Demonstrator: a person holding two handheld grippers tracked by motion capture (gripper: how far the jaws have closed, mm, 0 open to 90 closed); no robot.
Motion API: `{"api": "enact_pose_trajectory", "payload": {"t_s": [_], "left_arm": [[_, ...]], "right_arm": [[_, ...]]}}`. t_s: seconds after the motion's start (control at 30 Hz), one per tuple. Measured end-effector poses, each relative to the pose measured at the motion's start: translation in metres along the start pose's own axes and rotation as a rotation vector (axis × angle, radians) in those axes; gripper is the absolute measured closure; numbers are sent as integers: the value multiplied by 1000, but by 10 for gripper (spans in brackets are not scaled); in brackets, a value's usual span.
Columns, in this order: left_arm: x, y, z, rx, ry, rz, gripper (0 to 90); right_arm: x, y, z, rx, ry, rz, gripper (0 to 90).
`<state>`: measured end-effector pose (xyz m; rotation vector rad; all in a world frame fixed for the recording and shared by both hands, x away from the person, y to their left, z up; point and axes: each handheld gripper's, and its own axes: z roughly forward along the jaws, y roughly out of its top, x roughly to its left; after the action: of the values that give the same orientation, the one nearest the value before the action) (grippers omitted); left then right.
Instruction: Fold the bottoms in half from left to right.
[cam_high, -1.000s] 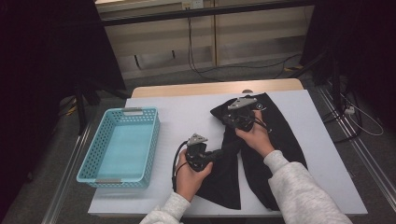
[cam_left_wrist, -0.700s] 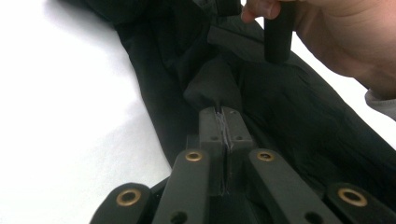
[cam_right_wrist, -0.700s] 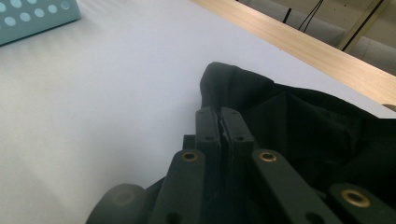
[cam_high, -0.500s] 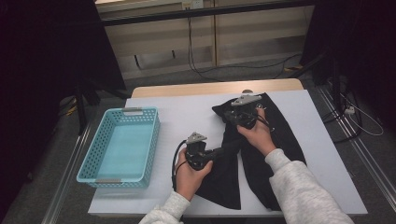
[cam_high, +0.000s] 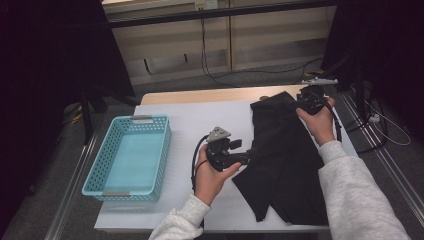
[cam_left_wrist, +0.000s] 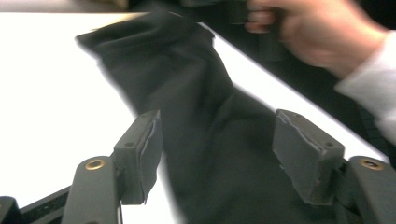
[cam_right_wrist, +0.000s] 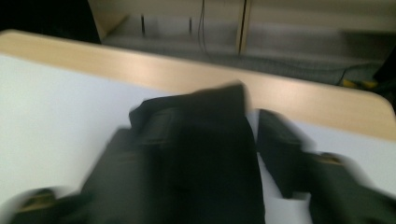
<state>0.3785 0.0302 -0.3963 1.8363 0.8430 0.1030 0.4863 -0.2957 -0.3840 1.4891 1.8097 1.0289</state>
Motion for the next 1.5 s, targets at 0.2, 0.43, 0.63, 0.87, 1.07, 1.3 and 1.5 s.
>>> {"api": "enact_pose_trajectory", "payload": {"t_s": [0.2,0.43,0.63,0.87,1.07,1.3,1.5], "left_arm": [[31,-17,0,83,70,6,249],[50,-25,-3,112,103,6,215],[64,-30,-9,151,117,-12,173],[80,-35,-14,174,130,-30,151],[89,-37,-17,181,132,-17,117],[95,-38,-21,188,144,-24,106],[98,-38,-26,181,143,-37,104]], "right_arm": [[10,-40,-7,71,73,-39,392],[30,-74,-31,92,134,-125,312],[52,-89,-50,98,208,-185,244],[62,-105,-62,106,242,-174,194],[72,-114,-72,95,283,-193,200],[92,-109,-75,73,326,-234,257],[126,-111,-66,84,408,-325,369]]}}
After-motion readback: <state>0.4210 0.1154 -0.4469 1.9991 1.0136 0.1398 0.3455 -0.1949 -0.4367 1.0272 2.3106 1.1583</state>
